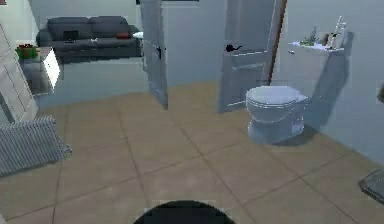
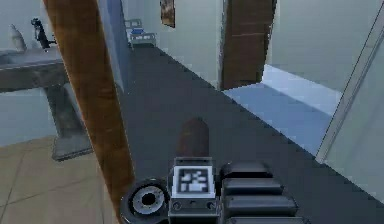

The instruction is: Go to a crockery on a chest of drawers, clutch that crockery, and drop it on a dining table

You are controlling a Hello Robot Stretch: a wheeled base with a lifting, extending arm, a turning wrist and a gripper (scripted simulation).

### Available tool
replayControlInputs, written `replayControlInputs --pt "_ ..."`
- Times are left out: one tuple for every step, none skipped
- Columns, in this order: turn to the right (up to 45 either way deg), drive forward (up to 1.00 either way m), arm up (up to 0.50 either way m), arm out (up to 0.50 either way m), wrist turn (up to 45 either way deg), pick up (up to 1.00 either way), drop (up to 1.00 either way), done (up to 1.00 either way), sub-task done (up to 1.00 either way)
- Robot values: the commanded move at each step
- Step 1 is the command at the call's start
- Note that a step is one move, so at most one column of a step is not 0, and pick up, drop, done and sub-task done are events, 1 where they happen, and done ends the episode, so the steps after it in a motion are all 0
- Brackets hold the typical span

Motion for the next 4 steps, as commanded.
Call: replayControlInputs --pt "0.0 1.00 0.00 0.00 0.0 0.00 0.00 0.00 0.00" --pt "0.0 1.00 0.00 0.00 0.0 0.00 0.00 0.00 0.00" --pt "6.0 0.00 0.00 0.00 0.0 0.00 0.00 0.00 0.00" --pt "0.0 0.70 0.00 0.00 0.0 0.00 0.00 0.00 0.00"
